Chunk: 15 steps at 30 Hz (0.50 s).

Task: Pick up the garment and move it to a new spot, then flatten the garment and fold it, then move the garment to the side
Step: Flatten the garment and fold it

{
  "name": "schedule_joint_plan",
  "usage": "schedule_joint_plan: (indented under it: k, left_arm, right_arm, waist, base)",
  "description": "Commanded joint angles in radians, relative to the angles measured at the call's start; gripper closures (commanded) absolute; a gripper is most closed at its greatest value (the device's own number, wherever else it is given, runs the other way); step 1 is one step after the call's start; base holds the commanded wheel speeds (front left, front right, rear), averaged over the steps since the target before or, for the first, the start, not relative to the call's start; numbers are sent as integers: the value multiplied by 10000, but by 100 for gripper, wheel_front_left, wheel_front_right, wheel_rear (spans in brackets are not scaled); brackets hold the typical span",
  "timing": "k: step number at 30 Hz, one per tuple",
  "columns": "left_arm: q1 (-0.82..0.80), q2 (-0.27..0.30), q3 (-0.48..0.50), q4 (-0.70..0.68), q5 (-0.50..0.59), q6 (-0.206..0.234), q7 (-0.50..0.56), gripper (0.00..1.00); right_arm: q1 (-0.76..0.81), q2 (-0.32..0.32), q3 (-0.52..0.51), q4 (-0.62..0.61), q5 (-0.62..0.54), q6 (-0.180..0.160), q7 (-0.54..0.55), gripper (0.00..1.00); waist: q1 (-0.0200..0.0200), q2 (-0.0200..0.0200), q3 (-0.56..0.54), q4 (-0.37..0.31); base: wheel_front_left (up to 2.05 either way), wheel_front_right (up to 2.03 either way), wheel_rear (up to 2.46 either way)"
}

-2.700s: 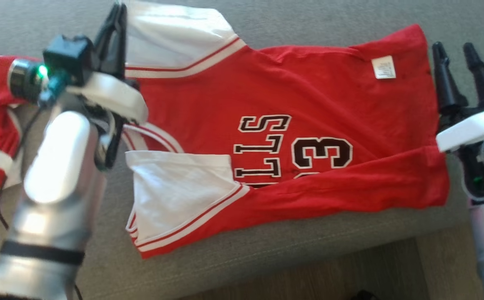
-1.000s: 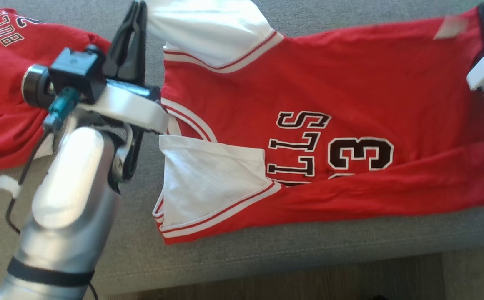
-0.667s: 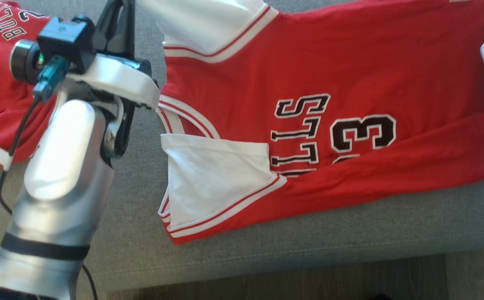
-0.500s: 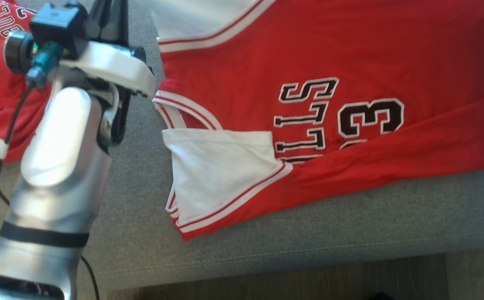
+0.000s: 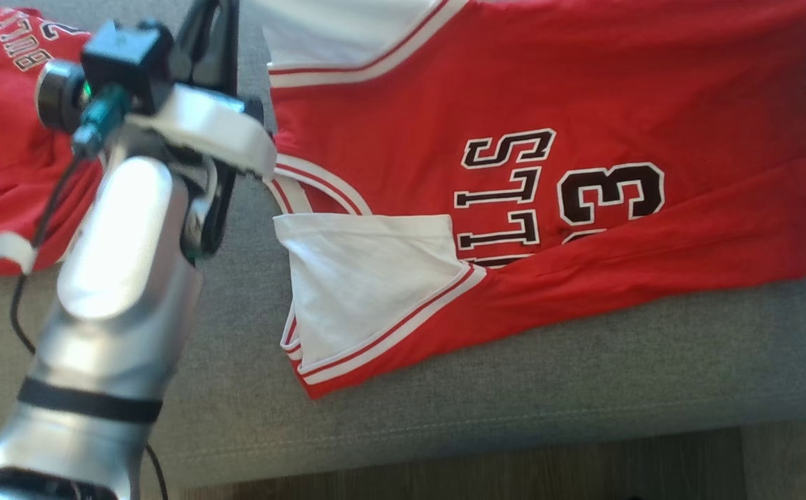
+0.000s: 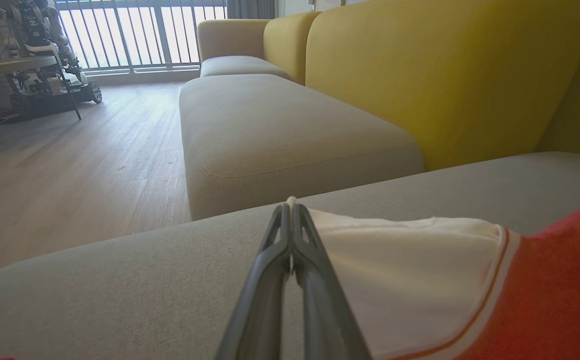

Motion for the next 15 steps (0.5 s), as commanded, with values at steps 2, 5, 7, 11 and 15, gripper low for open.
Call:
schedule_joint_plan:
  k: [2,5,7,11,15]
  left_arm:
    - [331,390,286,-604,44,8,-115,100]
    - [752,468,235,-1013,22,-2,-117,100]
    - [899,500,232,-1177,8,13,-117,100]
    - [1566,662,128,-1888,-19,75,6,100]
    - [2294,919,-76,-2569,-68,-10,334,100]
  right_arm:
    - [612,-363,303,-497,371,-4,-177,100]
    - [1012,-573,493,-708,684,-4,-234,100]
    - [1141,-632,560,-785,769,-4,-250,100]
    - [1684,-845,870,-1114,1014,-4,-300,100]
    - [2225,-996,1171,-1327,1148,-4,-210,100]
  waist:
    - [0,0,-292,27]
    - [0,0,-557,52]
    - [0,0,-647,61]
    - [0,0,-992,104]
    - [0,0,-1317,129]
  base:
    - [0,0,0]
    - [0,0,0]
    - [0,0,0]
    - [0,0,0]
    - [0,0,0]
